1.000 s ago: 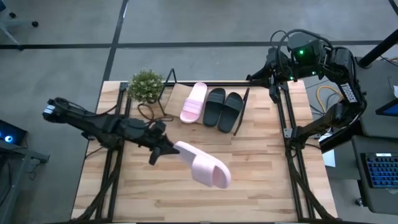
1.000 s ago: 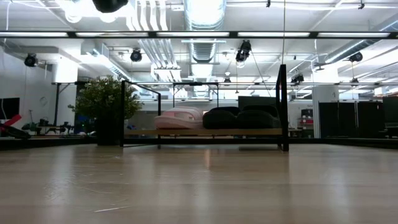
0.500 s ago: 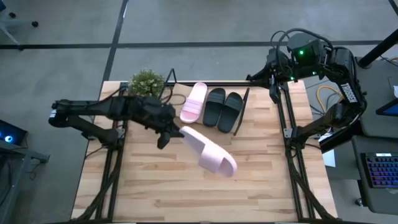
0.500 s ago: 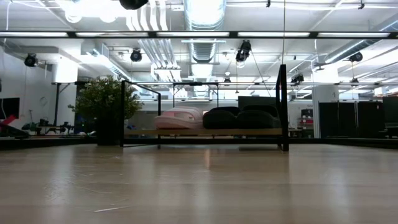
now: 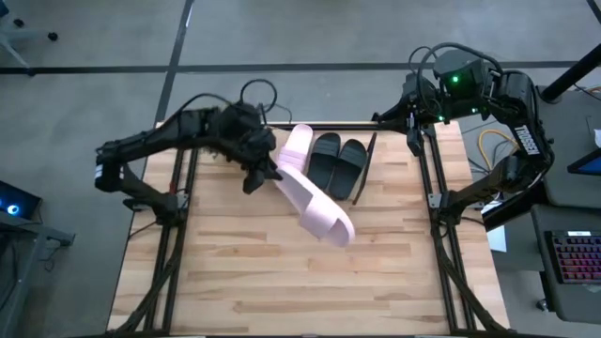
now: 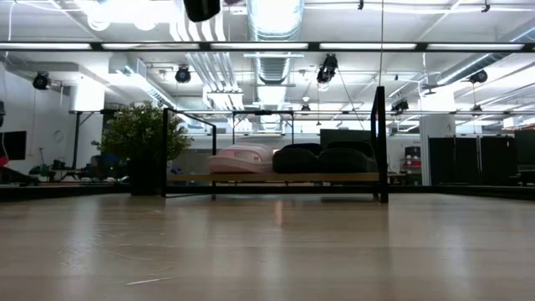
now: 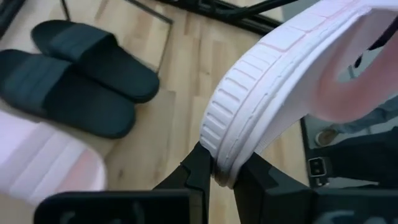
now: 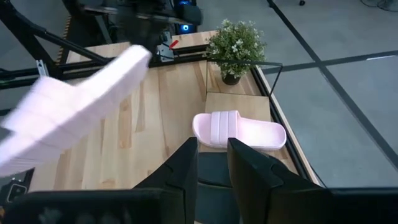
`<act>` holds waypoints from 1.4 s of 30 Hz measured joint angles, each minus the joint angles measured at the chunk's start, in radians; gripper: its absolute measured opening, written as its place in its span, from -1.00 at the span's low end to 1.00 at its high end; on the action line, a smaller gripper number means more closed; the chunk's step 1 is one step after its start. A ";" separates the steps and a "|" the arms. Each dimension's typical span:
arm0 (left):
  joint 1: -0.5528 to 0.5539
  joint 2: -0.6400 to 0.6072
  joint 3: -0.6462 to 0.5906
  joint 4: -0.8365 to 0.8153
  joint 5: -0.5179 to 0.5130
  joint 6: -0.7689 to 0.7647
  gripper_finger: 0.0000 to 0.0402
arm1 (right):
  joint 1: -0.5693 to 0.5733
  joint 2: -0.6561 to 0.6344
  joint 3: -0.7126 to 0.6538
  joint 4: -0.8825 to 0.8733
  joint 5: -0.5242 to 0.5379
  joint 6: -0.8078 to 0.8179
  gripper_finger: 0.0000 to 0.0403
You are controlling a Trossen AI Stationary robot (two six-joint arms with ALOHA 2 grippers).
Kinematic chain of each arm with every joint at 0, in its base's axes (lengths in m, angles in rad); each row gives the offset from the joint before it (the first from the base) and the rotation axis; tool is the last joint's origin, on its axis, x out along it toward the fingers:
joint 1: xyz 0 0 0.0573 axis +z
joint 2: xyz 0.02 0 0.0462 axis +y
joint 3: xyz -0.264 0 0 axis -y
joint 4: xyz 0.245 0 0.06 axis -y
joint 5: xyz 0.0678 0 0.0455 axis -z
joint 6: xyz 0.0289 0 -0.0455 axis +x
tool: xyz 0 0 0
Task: Pick and place slides into the shelf
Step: Put the pink slipper on the shelf
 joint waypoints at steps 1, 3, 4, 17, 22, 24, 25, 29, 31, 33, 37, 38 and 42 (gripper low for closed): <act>0.020 0.017 0.020 -0.022 0.009 0.016 -0.89 | 0.000 0.000 0.000 0.000 0.000 0.000 -0.61; 0.055 0.046 0.060 -0.065 0.015 0.061 -0.89 | 0.000 0.000 0.000 0.000 0.000 0.000 -0.61; 0.072 0.062 0.081 -0.085 0.024 0.084 -0.89 | 0.000 0.000 0.000 0.000 0.000 0.000 -0.61; 0.270 0.310 0.379 -0.240 0.170 0.304 -0.89 | 0.000 0.000 0.000 0.001 0.003 0.003 -0.61; 0.308 0.402 0.516 -0.356 0.172 0.412 -0.89 | 0.000 0.000 0.000 0.001 0.003 0.003 -0.61; 0.326 0.434 0.565 -0.402 0.166 0.433 -0.89 | 0.000 0.000 0.000 0.001 0.004 0.003 -0.61; 0.333 0.448 0.586 -0.418 0.157 0.436 -0.89 | 0.000 0.000 0.000 0.001 0.004 0.003 -0.61; 0.358 0.486 0.639 -0.447 0.139 0.456 -0.89 | 0.000 0.000 0.000 0.001 0.004 0.003 -0.61; 0.365 0.495 0.647 -0.447 0.126 0.466 -0.89 | 0.000 0.000 0.000 0.001 0.004 0.003 -0.61; 0.376 0.495 0.647 -0.447 0.112 0.501 -0.89 | 0.000 0.000 0.000 0.001 0.004 0.003 -0.61; 0.391 0.495 0.646 -0.447 0.079 0.569 -0.89 | 0.000 0.000 0.000 0.001 0.004 0.003 -0.61; 0.393 0.495 0.646 -0.448 0.074 0.584 -0.89 | 0.000 0.000 0.000 0.002 0.004 0.003 -0.61; 0.392 0.495 0.645 -0.465 -0.025 0.630 -0.89 | 0.000 0.000 0.000 0.002 0.004 0.003 -0.61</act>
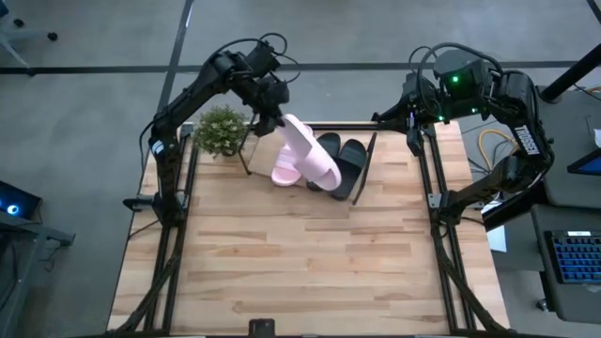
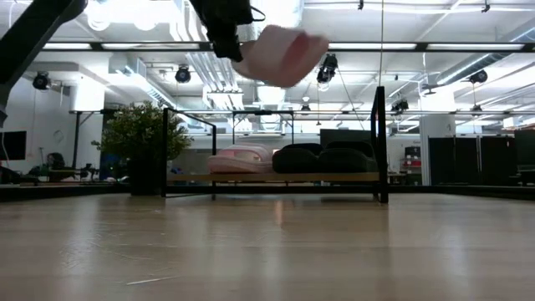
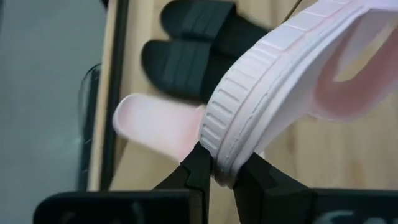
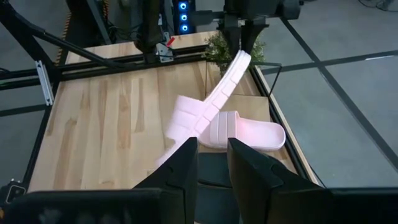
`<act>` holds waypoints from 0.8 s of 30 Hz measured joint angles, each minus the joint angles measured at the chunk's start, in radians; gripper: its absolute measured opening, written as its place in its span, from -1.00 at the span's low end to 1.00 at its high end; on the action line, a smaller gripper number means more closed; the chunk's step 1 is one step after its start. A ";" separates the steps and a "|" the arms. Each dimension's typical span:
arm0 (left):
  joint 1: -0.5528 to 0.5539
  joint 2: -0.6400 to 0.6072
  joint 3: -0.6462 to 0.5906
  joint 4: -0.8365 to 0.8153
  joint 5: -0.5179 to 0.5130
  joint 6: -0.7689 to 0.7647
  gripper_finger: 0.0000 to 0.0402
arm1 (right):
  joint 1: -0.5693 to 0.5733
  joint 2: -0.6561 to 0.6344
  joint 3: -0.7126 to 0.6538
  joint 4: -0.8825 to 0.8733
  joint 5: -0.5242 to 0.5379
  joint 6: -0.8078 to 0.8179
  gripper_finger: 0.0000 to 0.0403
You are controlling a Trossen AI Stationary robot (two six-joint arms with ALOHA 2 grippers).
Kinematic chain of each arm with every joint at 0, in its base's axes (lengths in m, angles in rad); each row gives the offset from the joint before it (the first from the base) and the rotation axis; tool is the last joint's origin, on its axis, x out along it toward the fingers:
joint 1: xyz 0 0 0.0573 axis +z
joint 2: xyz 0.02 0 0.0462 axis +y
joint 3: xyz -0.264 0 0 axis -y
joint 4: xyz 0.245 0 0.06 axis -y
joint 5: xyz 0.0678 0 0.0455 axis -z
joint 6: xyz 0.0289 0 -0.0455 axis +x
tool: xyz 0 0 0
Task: Pick and place slides into the shelf
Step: Put the pink slipper on the shelf
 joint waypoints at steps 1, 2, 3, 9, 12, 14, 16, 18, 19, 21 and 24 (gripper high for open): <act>0.000 0.000 -0.003 -0.001 -0.023 0.013 -0.89 | 0.000 0.000 0.000 0.000 0.000 0.000 -0.61; 0.000 0.000 -0.004 -0.004 -0.042 0.018 -0.89 | 0.000 0.000 0.000 0.000 0.000 0.000 -0.61; 0.000 0.000 -0.005 -0.008 -0.056 0.018 -0.89 | 0.000 0.000 0.000 0.001 0.000 0.000 -0.61; 0.000 0.001 -0.001 -0.035 -0.211 0.041 -0.89 | 0.000 0.010 0.000 0.001 0.000 0.000 -0.61; 0.000 0.000 0.003 -0.037 -0.281 0.063 -0.89 | 0.000 0.022 0.000 0.001 0.000 0.000 -0.61; 0.000 0.000 0.003 -0.047 -0.302 0.066 -0.89 | 0.000 0.028 0.000 0.001 0.000 -0.006 -0.61; 0.000 0.000 0.003 -0.052 -0.326 0.066 -0.89 | 0.000 0.036 0.000 0.000 0.000 -0.008 -0.61; 0.000 0.000 0.003 -0.064 -0.353 0.063 -0.89 | 0.000 0.042 0.000 0.000 0.000 -0.011 -0.61; 0.000 -0.001 0.003 -0.070 -0.365 0.061 -0.89 | 0.000 0.046 0.000 -0.002 0.000 -0.016 -0.61; 0.000 -0.004 0.003 -0.085 -0.370 0.062 -0.89 | 0.000 0.050 0.000 -0.002 0.000 -0.026 -0.61; 0.000 -0.020 0.006 -0.086 -0.375 0.060 -0.89 | 0.000 0.056 0.000 -0.001 0.000 -0.034 -0.61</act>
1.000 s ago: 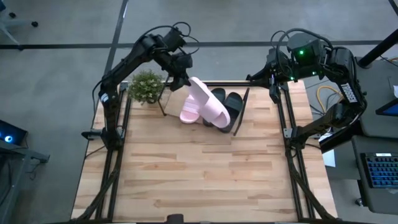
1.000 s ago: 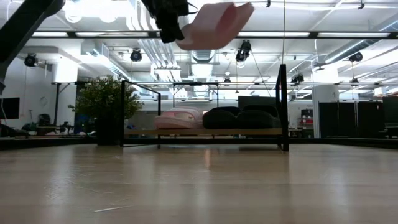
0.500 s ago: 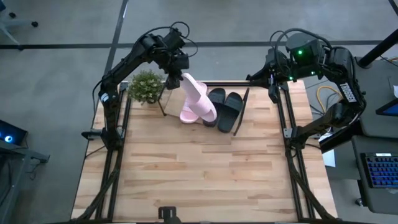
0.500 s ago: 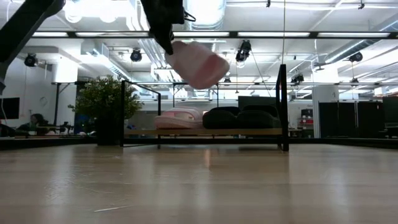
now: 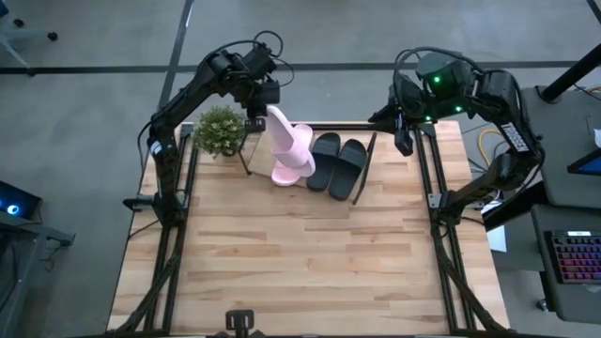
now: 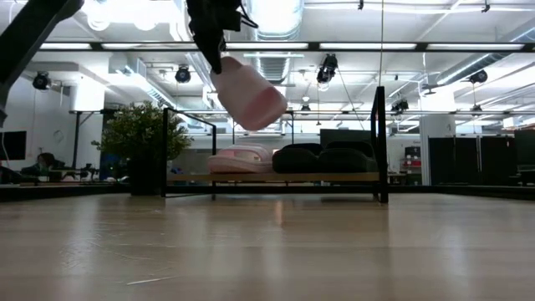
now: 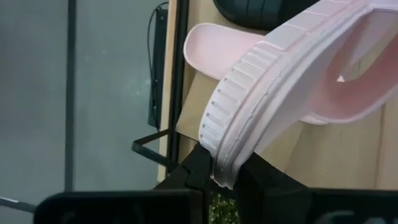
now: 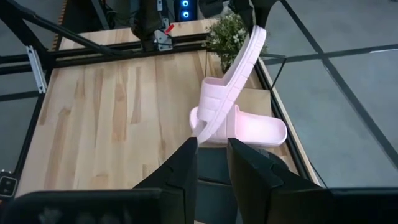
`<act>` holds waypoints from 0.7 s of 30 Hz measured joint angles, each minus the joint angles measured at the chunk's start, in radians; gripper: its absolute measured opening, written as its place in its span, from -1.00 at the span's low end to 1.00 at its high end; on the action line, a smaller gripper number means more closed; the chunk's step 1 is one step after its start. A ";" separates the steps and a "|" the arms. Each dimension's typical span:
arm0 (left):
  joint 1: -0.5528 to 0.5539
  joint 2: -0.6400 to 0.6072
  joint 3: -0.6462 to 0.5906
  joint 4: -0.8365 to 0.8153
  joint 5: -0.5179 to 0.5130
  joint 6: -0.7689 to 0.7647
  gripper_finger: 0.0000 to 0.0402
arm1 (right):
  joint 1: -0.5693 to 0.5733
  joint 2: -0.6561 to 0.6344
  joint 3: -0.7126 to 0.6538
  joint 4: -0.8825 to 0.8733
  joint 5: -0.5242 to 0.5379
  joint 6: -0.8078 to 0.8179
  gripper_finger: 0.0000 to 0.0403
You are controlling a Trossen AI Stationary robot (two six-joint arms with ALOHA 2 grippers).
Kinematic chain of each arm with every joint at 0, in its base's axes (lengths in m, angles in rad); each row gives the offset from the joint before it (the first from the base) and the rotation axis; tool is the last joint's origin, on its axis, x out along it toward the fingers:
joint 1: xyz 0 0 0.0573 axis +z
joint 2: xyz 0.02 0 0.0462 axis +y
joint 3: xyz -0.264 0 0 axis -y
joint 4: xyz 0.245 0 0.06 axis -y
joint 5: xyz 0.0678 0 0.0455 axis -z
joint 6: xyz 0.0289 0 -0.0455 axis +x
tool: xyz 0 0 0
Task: Pick and place slides into the shelf
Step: Put the pink slipper on the shelf
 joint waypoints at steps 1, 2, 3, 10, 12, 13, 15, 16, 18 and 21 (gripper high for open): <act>0.000 -0.009 0.000 0.000 -0.008 0.000 -0.89 | 0.000 0.002 0.000 0.000 0.000 0.000 -0.61; -0.002 -0.016 0.000 0.000 -0.015 0.001 -0.89 | 0.000 0.003 0.000 0.000 0.000 0.000 -0.61; -0.002 -0.025 0.000 0.000 -0.019 0.003 -0.89 | 0.000 0.004 0.000 0.000 0.000 0.000 -0.61; -0.002 -0.060 0.000 0.000 -0.087 0.038 -0.89 | 0.000 0.005 0.000 0.002 0.000 0.000 -0.61; -0.009 -0.072 0.000 -0.001 -0.096 0.052 -0.89 | 0.000 0.005 0.000 0.002 0.000 0.003 -0.61; -0.010 -0.078 0.000 -0.001 -0.096 0.052 -0.89 | 0.000 0.005 0.000 0.001 0.000 0.004 -0.61; -0.015 -0.088 0.000 -0.001 -0.092 0.051 -0.89 | 0.000 0.005 0.000 0.001 0.000 0.005 -0.61; -0.016 -0.092 0.000 -0.001 -0.092 0.051 -0.89 | 0.000 0.005 0.000 0.001 0.000 0.005 -0.61; -0.021 -0.099 0.000 -0.001 -0.097 0.051 -0.89 | 0.000 0.005 0.000 0.001 0.000 0.007 -0.61; -0.030 -0.112 -0.001 0.000 -0.086 0.050 -0.89 | 0.000 0.005 0.000 0.001 0.000 0.008 -0.61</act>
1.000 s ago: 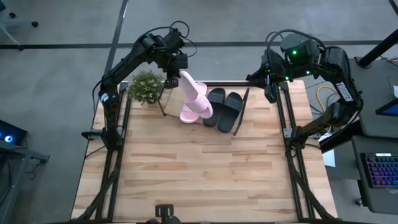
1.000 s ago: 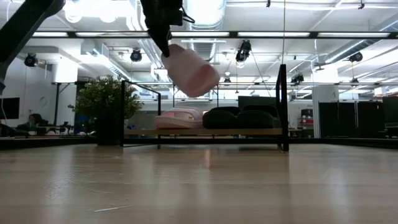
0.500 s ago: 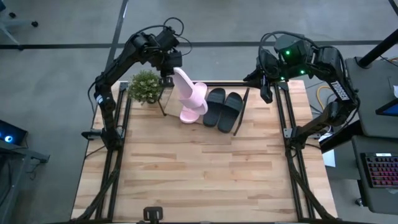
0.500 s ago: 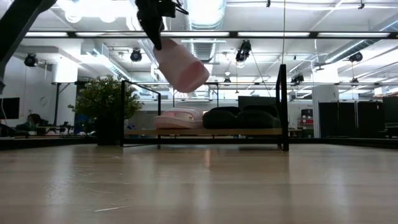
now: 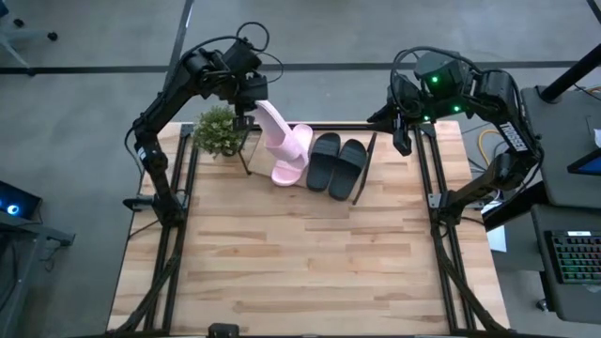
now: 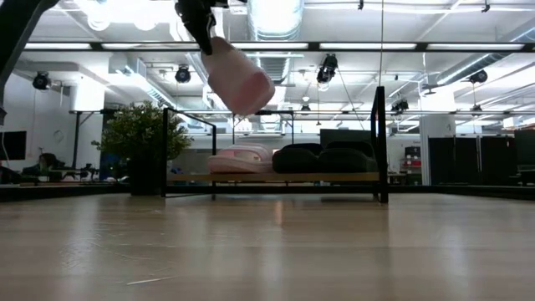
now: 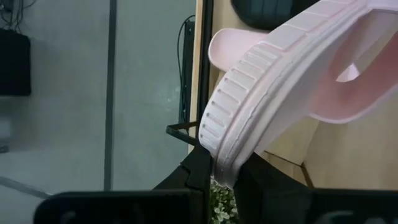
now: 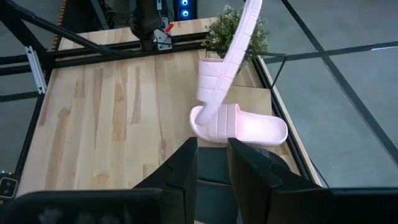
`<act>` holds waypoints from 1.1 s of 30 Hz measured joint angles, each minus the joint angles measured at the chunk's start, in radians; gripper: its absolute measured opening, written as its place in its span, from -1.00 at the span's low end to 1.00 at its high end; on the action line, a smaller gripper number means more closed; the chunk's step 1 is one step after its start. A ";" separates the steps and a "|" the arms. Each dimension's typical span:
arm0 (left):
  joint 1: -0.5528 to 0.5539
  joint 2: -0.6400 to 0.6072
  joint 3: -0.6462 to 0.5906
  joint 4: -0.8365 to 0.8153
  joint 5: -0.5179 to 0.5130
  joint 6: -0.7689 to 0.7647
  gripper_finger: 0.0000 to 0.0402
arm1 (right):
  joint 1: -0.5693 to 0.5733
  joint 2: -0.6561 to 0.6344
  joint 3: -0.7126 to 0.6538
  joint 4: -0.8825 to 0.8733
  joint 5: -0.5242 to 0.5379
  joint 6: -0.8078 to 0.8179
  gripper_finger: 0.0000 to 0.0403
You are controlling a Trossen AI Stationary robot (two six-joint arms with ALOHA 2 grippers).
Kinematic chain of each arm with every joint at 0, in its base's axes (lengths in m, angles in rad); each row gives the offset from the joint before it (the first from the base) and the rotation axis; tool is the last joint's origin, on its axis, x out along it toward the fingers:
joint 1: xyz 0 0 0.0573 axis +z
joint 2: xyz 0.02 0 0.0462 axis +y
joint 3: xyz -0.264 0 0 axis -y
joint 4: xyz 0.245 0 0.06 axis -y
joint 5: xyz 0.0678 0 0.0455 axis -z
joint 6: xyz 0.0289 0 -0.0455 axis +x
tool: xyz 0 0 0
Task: Pick and place slides into the shelf
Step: Put the pink slipper on the shelf
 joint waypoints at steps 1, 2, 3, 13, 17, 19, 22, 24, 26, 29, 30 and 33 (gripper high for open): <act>-0.004 -0.003 0.000 0.000 0.008 0.000 -0.89 | 0.000 0.000 0.000 0.000 0.000 0.000 -0.61; -0.005 -0.004 0.000 0.000 0.023 0.000 -0.89 | 0.000 0.000 0.000 0.000 0.000 0.000 -0.61; -0.006 -0.004 0.000 0.000 0.031 -0.001 -0.89 | 0.000 0.000 0.000 0.001 0.000 0.000 -0.61; -0.010 -0.008 -0.038 0.000 -0.152 0.003 -0.89 | 0.000 0.004 0.000 0.001 0.000 0.005 -0.61; -0.011 -0.010 -0.038 0.000 -0.177 0.003 -0.89 | 0.000 0.004 -0.012 0.003 0.000 0.005 -0.61; -0.016 -0.011 -0.038 0.000 -0.220 0.007 -0.89 | 0.000 0.005 -0.020 0.003 0.000 0.007 -0.61; -0.024 -0.014 -0.038 0.000 -0.295 0.010 -0.89 | 0.000 0.005 -0.038 0.004 0.000 0.003 -0.61; -0.024 -0.014 -0.038 0.001 -0.297 0.009 -0.89 | 0.000 0.005 -0.053 0.005 0.000 0.003 -0.61; -0.025 -0.014 -0.038 0.000 -0.294 0.009 -0.89 | 0.000 0.005 -0.067 0.006 0.000 0.002 -0.61; -0.028 -0.014 -0.039 0.000 -0.291 0.010 -0.89 | 0.000 0.005 -0.078 0.025 0.000 0.000 -0.61; -0.030 -0.014 -0.041 0.000 -0.289 0.010 -0.89 | 0.000 0.003 -0.081 0.046 0.000 0.000 -0.61; -0.035 -0.014 -0.042 0.001 -0.240 0.007 -0.89 | 0.000 -0.003 -0.085 0.124 -0.002 -0.009 -0.61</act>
